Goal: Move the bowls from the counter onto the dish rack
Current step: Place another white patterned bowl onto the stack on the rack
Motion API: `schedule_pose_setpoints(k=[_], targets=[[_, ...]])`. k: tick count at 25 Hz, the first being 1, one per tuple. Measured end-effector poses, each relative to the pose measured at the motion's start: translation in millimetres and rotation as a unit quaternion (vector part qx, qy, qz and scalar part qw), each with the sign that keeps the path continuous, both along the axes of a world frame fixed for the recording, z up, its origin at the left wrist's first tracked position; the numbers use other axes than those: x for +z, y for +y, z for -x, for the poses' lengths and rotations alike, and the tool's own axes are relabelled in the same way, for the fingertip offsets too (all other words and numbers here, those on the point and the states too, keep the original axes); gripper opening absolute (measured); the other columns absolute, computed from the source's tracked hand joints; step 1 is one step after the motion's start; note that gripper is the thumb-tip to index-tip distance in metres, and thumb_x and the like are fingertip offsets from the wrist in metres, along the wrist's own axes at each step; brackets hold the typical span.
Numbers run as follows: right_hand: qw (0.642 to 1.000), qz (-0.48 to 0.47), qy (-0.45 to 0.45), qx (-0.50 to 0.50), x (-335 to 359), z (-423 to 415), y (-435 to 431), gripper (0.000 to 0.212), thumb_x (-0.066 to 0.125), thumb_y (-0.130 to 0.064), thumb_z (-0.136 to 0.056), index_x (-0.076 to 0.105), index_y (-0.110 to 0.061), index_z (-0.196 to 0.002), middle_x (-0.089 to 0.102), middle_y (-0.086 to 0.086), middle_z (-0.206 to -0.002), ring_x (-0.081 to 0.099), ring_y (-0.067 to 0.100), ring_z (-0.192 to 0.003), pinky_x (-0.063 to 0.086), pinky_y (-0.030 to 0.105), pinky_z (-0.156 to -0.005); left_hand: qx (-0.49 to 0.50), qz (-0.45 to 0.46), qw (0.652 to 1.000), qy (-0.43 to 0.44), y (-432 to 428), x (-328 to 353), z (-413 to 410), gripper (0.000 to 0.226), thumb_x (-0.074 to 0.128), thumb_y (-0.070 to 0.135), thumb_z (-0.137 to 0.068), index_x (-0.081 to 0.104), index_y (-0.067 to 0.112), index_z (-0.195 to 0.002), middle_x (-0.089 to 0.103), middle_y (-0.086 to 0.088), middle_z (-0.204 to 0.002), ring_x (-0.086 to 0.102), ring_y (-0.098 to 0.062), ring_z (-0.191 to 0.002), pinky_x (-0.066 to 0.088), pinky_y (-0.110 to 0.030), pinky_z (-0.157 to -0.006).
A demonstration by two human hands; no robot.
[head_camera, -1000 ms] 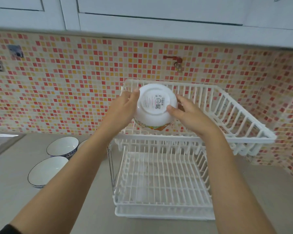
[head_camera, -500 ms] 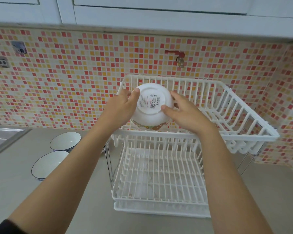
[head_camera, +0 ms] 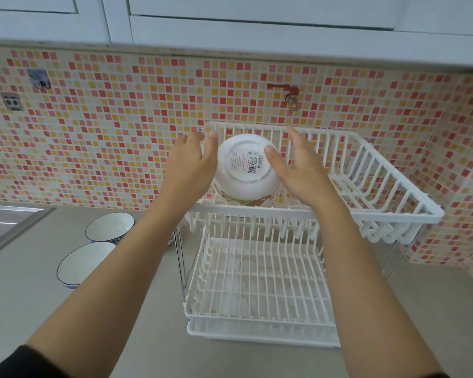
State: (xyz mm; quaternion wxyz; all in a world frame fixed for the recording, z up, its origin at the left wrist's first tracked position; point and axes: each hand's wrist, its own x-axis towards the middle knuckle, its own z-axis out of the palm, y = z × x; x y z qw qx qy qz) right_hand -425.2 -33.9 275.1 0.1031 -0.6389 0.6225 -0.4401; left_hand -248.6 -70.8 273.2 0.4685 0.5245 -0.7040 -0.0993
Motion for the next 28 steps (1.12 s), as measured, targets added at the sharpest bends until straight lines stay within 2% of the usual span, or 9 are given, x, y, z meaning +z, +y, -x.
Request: schedule_pose_setpoints(k=[2, 3, 7, 13, 16, 18, 21, 24, 28], targets=[[0.996, 0.077, 0.023, -0.025, 3, -15, 4, 0.063, 0.044, -0.041, -0.097, 0.022, -0.017, -0.151, 0.025, 0.000, -0.157, 0.024, 0.015, -0.144, 0.017, 0.022, -0.108, 0.001, 0.006, 1.000, 0.017, 2, 7, -9, 0.044, 0.026, 0.033, -0.103, 0.053, 0.004, -0.083, 0.045, -0.002, -0.070, 0.042, -0.017, -0.066, 0.029, -0.030, -0.063], [0.994, 0.105, 0.030, -0.026, 5, -28, 5, 0.060, 0.043, -0.038, -0.098, 0.025, -0.016, -0.150, 0.027, 0.000, -0.156, 0.025, 0.014, -0.143, 0.016, 0.018, -0.105, 0.003, 0.003, 1.000, 0.026, 4, 11, -15, 0.042, 0.026, 0.031, -0.103, 0.046, 0.007, -0.074, 0.039, 0.000, -0.063, 0.035, -0.014, -0.058, 0.027, -0.030, -0.056], [0.988, 0.146, 0.018, 0.039, 10, -92, 4, 0.056, 0.043, -0.033, -0.098, 0.027, -0.015, -0.148, 0.029, 0.001, -0.155, 0.024, 0.012, -0.143, 0.012, 0.011, -0.103, 0.034, 0.011, 0.998, 0.045, 5, 21, -58, 0.038, 0.028, 0.029, -0.102, 0.038, 0.012, -0.070, 0.035, 0.000, -0.060, 0.030, -0.011, -0.054, 0.023, -0.026, -0.051], [0.988, 0.102, 0.025, 0.115, -6, -206, -30, 0.055, 0.042, -0.024, -0.098, 0.026, -0.007, -0.148, 0.033, 0.008, -0.152, 0.028, 0.018, -0.141, 0.022, 0.024, -0.110, 0.103, -0.046, 0.992, 0.064, -11, 4, -161, 0.041, 0.029, 0.024, -0.100, 0.033, 0.011, -0.061, 0.037, -0.002, -0.058, 0.032, -0.014, -0.052, 0.025, -0.030, -0.050], [0.990, 0.012, 0.010, 0.138, -48, -252, -58, 0.058, 0.041, -0.027, -0.098, 0.022, -0.006, -0.149, 0.029, 0.011, -0.153, 0.028, 0.022, -0.141, 0.024, 0.029, -0.112, 0.145, -0.128, 0.981, -0.016, -32, -37, -212, 0.041, 0.030, 0.023, -0.100, 0.050, 0.002, -0.071, 0.051, -0.009, -0.068, 0.047, -0.024, -0.062, 0.031, -0.034, -0.056], [0.987, -0.087, -0.001, 0.135, -90, -275, -77, 0.061, 0.042, -0.031, -0.098, 0.020, -0.005, -0.149, 0.029, 0.013, -0.152, 0.029, 0.025, -0.140, 0.026, 0.032, -0.111, 0.163, -0.209, 0.959, -0.097, -49, -82, -242, 0.038, 0.031, 0.021, -0.101, 0.060, -0.004, -0.101, 0.063, -0.021, -0.097, 0.059, -0.037, -0.093, 0.042, -0.037, -0.075], [0.964, -0.246, -0.009, 0.105, -162, -303, -104, 0.058, 0.044, -0.035, -0.097, 0.029, -0.002, -0.142, 0.036, 0.020, -0.144, 0.040, 0.034, -0.131, 0.037, 0.035, -0.098, 0.194, -0.336, 0.917, -0.094, -67, -152, -280, 0.044, 0.034, 0.025, -0.101, 0.047, -0.007, -0.128, 0.051, -0.028, -0.133, 0.049, -0.040, -0.124, 0.039, -0.039, -0.099], [0.938, -0.333, -0.008, 0.100, -226, -320, -126, 0.065, 0.046, -0.038, -0.095, 0.027, 0.001, -0.144, 0.034, 0.021, -0.149, 0.036, 0.034, -0.136, 0.034, 0.036, -0.105, 0.191, -0.398, 0.890, -0.116, -78, -214, -305, 0.048, 0.037, 0.024, -0.100, 0.035, -0.007, -0.136, 0.046, -0.026, -0.138, 0.046, -0.039, -0.128, 0.037, -0.039, -0.102], [0.906, -0.417, -0.032, 0.067, -287, -344, -155, 0.074, 0.041, -0.046, -0.096, 0.019, 0.003, -0.147, 0.032, 0.020, -0.153, 0.034, 0.032, -0.140, 0.030, 0.035, -0.110, 0.207, -0.450, 0.867, -0.054, -96, -274, -330, 0.060, 0.042, 0.022, -0.099, 0.017, -0.006, -0.146, 0.041, -0.025, -0.141, 0.044, -0.040, -0.130, 0.037, -0.039, -0.103]])
